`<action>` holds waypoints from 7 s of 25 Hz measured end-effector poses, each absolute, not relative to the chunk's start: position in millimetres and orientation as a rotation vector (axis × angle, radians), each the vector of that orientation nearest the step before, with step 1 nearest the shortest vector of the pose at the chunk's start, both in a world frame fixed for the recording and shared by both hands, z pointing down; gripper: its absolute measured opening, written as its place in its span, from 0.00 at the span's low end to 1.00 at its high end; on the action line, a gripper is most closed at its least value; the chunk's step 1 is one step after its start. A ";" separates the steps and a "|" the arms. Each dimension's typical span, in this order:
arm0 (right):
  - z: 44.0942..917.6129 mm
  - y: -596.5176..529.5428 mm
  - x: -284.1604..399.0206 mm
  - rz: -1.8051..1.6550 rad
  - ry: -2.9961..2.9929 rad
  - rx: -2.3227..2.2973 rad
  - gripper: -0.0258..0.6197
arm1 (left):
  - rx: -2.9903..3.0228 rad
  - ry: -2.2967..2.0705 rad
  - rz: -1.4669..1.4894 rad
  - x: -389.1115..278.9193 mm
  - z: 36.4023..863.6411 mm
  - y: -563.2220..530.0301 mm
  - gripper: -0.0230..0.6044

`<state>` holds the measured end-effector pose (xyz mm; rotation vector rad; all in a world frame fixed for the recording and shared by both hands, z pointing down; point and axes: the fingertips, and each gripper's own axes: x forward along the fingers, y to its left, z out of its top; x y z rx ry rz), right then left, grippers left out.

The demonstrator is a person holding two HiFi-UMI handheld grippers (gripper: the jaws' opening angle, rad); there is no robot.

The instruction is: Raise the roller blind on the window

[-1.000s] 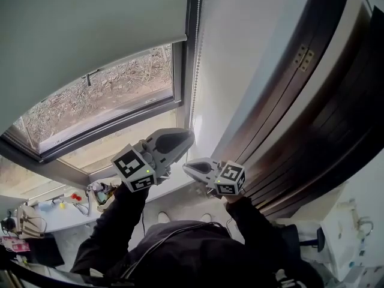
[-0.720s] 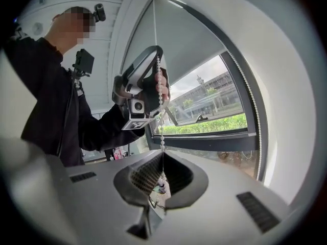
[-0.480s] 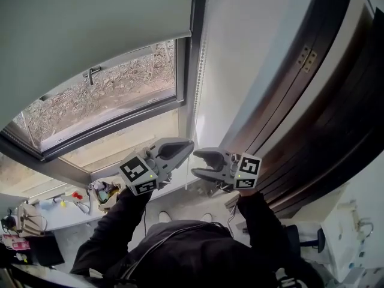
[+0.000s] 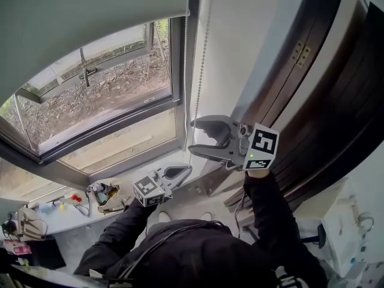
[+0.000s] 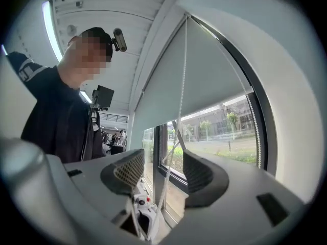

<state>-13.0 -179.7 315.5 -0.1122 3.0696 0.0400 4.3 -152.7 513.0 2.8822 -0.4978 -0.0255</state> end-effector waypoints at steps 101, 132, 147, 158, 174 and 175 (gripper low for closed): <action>301.2 -208.5 2.0 -0.018 3.001 -0.385 0.05 | 2.814 -0.695 -0.194 -36.3 503.2 -183.8 0.11; 578.2 -157.9 -19.2 -0.535 3.304 -0.443 0.05 | 2.865 -0.737 -0.241 -29.7 472.3 -172.3 0.10; 531.9 -172.5 -4.9 -0.358 3.161 -0.675 0.23 | 2.883 -0.839 -0.249 -45.4 469.7 -166.5 0.10; 448.7 -192.8 44.3 -0.013 2.834 -1.142 0.32 | 2.825 -0.980 -0.222 -56.2 455.2 -165.4 0.05; 442.3 -163.4 10.6 -0.074 2.903 -0.878 0.05 | 2.827 -1.050 -0.186 -52.4 448.4 -159.3 0.05; 440.6 -163.6 10.2 -0.069 2.900 -0.873 0.05 | 2.825 -1.052 -0.186 -53.2 448.1 -160.0 0.05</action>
